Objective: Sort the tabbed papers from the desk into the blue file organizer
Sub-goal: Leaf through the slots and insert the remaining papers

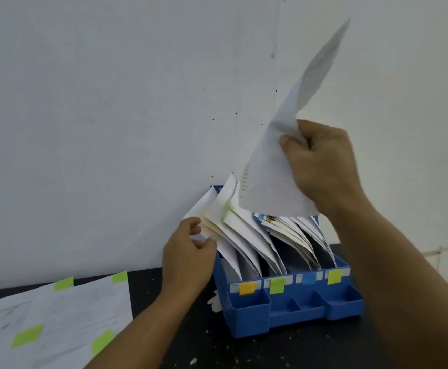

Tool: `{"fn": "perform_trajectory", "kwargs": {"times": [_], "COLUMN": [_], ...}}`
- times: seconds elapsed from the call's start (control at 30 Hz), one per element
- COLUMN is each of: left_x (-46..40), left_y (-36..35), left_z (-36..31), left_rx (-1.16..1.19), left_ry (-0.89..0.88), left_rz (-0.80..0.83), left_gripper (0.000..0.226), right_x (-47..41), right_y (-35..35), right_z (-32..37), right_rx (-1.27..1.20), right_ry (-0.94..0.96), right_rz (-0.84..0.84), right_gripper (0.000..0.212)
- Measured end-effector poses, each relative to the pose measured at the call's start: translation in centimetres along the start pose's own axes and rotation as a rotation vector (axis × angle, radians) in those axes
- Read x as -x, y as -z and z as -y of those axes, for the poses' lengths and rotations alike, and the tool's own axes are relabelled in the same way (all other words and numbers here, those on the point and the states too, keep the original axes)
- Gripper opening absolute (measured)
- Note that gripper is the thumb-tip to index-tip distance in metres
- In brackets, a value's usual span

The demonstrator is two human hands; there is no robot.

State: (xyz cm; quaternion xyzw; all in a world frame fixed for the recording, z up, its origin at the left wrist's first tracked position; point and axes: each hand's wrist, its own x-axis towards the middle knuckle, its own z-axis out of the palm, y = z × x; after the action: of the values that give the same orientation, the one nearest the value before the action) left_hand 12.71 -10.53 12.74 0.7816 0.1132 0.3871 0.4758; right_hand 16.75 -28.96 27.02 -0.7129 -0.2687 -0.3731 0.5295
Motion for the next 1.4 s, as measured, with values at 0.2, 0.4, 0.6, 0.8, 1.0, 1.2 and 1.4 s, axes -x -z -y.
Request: {"fn": "perform_trajectory", "kwargs": {"times": [0.2,0.4,0.6,0.8,1.0,1.2,1.4], "left_x": [-2.3,-3.3,-4.5,-4.3,-4.4,-4.2,-4.3], "left_y": [-2.0,-2.8,-3.5,-4.3,-5.0,-5.2,-5.8], "left_z": [-0.3,0.3,-0.5,-0.1,0.7,0.9,0.0], "left_rx": [-0.018,-0.01,0.299,0.535,0.423,0.419,0.35], "left_ry": [0.062,0.118,0.34,0.429,0.32,0.255,0.138], "left_rz": [-0.001,0.038,-0.014,-0.018,-0.058,-0.081,-0.072], "left_gripper": [0.056,0.066,0.078,0.082,0.054,0.041,0.036], "right_x": [-2.2,-1.1,3.6,8.4,9.6,8.9,6.4], "right_y": [-3.2,-5.7,-8.0,-9.6,-9.0,-8.1,-5.6], "right_z": [-1.1,-1.7,-2.1,-4.6,-8.4,-13.4,-15.5], "right_rx": [0.205,0.369,0.437,0.422,0.489,0.074,-0.115], "right_ry": [0.059,0.214,0.306,0.249,-0.131,-0.484,-0.567], "right_rz": [0.075,0.171,0.202,0.201,0.278,0.207,0.091], "right_gripper": [0.017,0.024,0.041,0.039,0.036,0.028,0.02]}}
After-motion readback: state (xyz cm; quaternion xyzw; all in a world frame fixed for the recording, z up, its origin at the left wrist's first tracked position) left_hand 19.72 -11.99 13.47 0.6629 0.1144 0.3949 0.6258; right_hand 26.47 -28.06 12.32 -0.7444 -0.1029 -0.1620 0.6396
